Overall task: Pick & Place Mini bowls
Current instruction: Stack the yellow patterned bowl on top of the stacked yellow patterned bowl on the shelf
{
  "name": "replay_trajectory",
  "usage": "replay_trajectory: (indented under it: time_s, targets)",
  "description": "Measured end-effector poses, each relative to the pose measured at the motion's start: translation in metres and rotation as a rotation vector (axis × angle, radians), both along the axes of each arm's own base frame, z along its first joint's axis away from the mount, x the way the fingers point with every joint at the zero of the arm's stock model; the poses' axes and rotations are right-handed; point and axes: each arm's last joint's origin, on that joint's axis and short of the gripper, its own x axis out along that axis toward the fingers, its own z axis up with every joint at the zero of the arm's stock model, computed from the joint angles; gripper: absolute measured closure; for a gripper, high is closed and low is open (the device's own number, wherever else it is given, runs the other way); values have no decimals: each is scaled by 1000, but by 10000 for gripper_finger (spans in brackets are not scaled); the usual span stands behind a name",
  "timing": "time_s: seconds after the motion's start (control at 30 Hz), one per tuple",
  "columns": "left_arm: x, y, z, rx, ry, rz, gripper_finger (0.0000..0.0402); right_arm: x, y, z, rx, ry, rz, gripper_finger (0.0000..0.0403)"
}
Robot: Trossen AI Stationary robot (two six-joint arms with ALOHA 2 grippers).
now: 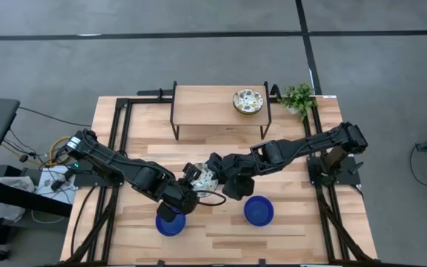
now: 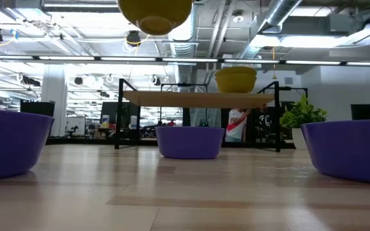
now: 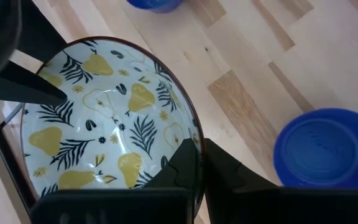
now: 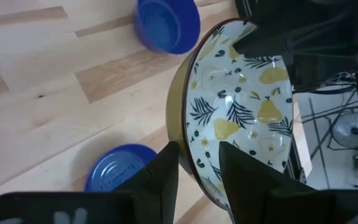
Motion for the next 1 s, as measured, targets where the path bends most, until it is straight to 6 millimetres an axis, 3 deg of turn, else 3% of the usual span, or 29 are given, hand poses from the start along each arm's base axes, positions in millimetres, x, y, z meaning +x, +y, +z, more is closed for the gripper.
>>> replay_trajectory:
  time_s: [0.13, 0.47, 1.0]
  targets:
    - [0, 0, 0, 2, -5, 4, 394, 0, -2, 0, 3, 7, -5, 316]
    - [2, 0, -2, -1, 1, 1, 394, 15, 1, -25, -62, 61, -39, 354]
    - [1, -1, -1, -23, 8, -21, 393, 12, 18, -28, -142, 49, -30, 394]
